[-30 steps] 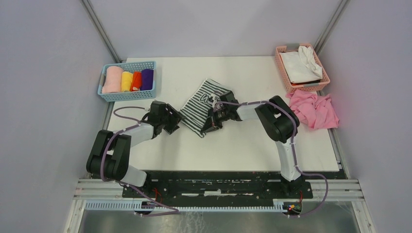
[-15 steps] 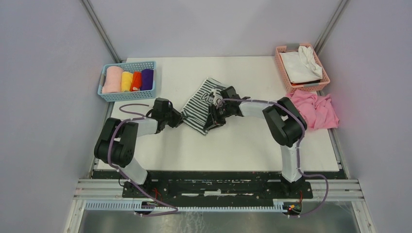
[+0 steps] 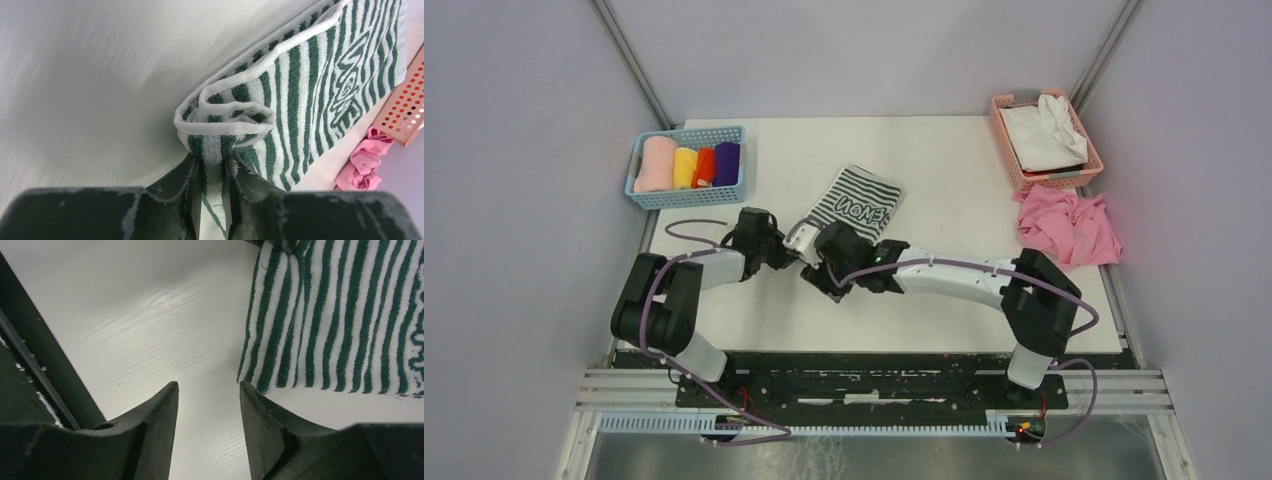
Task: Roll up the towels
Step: Roll the towel at the center of the board.
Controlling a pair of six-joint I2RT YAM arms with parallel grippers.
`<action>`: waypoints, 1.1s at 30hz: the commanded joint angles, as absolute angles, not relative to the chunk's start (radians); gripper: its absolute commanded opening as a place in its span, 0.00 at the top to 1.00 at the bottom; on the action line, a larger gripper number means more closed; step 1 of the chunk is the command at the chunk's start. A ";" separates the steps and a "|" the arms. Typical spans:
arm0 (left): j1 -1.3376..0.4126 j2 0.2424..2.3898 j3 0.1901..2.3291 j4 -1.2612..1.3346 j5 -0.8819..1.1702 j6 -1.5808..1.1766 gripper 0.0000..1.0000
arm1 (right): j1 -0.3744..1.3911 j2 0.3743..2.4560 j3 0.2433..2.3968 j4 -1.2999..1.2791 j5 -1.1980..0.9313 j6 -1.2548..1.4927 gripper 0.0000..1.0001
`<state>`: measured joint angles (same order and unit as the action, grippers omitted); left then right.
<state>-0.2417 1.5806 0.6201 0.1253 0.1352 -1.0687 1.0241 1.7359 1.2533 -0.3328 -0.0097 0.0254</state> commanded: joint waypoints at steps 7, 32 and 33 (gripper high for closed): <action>-0.242 1.544 0.553 -0.066 0.074 -1.028 0.76 | 1.189 1.922 1.358 -0.321 0.381 -0.207 0.44; -0.245 1.531 0.554 -0.080 0.073 -1.014 0.75 | 1.192 2.021 1.389 -0.328 0.518 -0.232 0.41; -0.247 1.531 0.554 -0.080 0.074 -1.014 0.75 | 1.191 2.030 1.391 -0.333 0.518 -0.230 0.41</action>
<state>-0.2424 1.5154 0.5877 0.0532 0.1287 -1.0679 1.1938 1.9991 1.3434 -0.3309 0.4847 -0.2321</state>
